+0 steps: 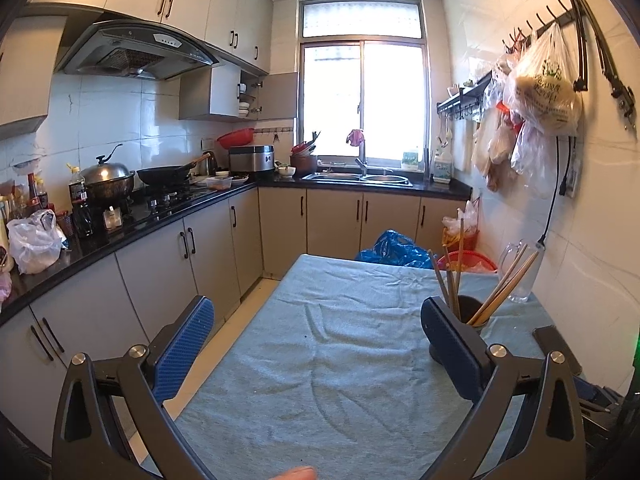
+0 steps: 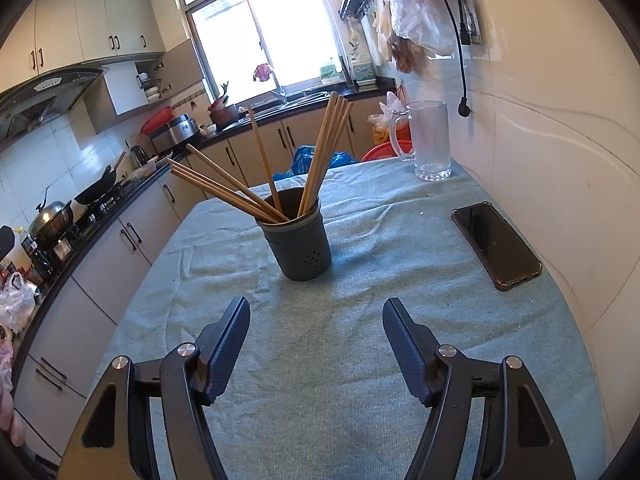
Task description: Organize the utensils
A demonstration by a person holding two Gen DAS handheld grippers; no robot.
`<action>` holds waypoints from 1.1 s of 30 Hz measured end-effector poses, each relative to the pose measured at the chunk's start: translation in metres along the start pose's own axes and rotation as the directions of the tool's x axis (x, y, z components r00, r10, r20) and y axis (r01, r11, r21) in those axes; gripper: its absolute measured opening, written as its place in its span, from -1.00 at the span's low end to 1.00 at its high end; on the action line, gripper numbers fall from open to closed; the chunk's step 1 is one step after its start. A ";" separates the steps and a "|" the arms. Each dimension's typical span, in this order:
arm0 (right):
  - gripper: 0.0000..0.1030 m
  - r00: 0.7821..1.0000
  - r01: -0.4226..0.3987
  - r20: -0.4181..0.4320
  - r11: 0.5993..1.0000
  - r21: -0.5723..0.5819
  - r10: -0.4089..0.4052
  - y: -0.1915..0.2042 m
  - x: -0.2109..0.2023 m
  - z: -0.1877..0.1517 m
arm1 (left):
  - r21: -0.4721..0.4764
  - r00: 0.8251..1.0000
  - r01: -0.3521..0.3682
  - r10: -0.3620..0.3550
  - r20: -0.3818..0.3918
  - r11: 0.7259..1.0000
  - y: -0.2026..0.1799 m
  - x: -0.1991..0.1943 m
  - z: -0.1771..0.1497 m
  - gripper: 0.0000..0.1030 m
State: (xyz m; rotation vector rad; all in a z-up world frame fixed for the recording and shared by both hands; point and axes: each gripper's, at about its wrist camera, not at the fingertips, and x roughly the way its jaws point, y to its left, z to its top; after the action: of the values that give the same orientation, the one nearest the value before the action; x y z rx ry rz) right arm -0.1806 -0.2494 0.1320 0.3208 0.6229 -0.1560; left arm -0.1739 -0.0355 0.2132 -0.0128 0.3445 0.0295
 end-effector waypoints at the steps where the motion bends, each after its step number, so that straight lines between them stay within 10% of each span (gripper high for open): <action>1: 0.43 1.000 0.002 -0.001 1.000 -0.002 -0.002 0.001 0.001 0.000 | 0.003 1.000 -0.006 0.006 -0.002 1.000 -0.001 0.001 0.000 0.99; 33: 0.49 0.998 0.049 -0.042 0.992 -0.112 -0.054 0.041 0.018 -0.011 | 0.026 0.993 -0.001 0.004 -0.115 1.000 0.011 0.033 -0.020 1.00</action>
State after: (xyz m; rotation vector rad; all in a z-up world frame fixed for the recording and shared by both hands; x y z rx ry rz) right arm -0.1619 -0.2078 0.1229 0.2014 0.6820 -0.1638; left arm -0.1504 -0.0235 0.1829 0.0113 0.4598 0.0270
